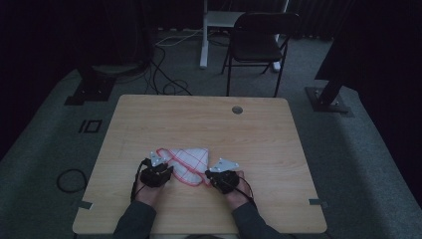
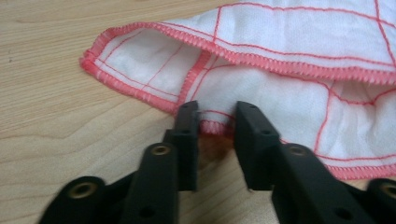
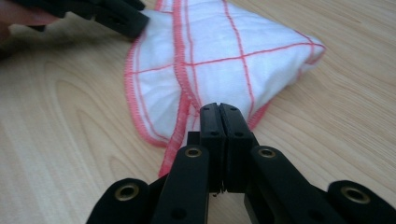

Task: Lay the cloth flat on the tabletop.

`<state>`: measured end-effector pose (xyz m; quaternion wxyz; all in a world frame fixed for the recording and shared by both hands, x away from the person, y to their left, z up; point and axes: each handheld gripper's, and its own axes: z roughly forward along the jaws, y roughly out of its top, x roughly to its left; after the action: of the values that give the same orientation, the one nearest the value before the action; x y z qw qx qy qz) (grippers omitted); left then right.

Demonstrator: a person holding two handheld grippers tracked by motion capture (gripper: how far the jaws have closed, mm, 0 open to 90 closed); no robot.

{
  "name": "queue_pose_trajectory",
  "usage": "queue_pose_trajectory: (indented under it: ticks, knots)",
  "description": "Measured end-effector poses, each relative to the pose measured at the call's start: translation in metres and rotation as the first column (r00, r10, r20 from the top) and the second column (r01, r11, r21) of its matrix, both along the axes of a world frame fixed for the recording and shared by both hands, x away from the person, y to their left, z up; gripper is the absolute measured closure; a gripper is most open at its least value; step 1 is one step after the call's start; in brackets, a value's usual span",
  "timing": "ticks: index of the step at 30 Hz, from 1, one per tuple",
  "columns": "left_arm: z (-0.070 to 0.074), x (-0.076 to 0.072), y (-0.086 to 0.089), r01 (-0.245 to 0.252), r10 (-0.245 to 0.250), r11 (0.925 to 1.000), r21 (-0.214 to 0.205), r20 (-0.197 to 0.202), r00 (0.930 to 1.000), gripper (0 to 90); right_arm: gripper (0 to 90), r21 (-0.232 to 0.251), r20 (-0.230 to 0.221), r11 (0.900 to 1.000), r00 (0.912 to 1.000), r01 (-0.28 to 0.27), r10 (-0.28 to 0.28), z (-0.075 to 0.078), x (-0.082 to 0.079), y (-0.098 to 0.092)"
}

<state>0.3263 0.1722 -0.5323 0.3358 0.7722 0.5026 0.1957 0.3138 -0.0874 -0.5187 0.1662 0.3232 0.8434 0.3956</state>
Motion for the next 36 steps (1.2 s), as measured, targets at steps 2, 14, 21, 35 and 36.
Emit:
queue_pose_trajectory:
  ticks: [2, 14, 21, 35, 36]
  knots:
    - [0.000, 0.000, 0.000, 0.007, -0.007, 0.9999, 0.011, -0.005, 1.0000, 78.6, 89.8, 0.003, -0.001, 0.9999, 0.9999, 0.013, -0.013, 0.001, 0.002, -0.003]
    - [0.002, -0.005, 0.000, 0.021, -0.021, 0.9995, 0.024, 0.007, 0.9997, 88.6, 90.0, 0.042, 0.013, 0.9930, 0.9937, 0.111, -0.111, 0.013, 0.015, -0.030]
    - [0.004, -0.005, 0.005, 0.007, -0.007, 0.9996, 0.027, 0.017, 0.9998, 88.8, 90.0, 0.058, 0.022, 0.9852, 0.9864, 0.162, -0.163, 0.019, 0.019, -0.045]
    - [0.015, -0.005, 0.018, -0.029, 0.027, 0.9994, 0.021, 0.054, 0.9982, 89.1, 90.0, 0.072, -0.005, 0.9577, 0.9603, 0.279, -0.279, 0.020, 0.025, -0.080]
    - [0.016, -0.005, 0.017, -0.030, 0.029, 0.9994, 0.018, 0.056, 0.9980, 89.1, 90.0, 0.070, -0.006, 0.9558, 0.9582, 0.286, -0.286, 0.020, 0.025, -0.082]
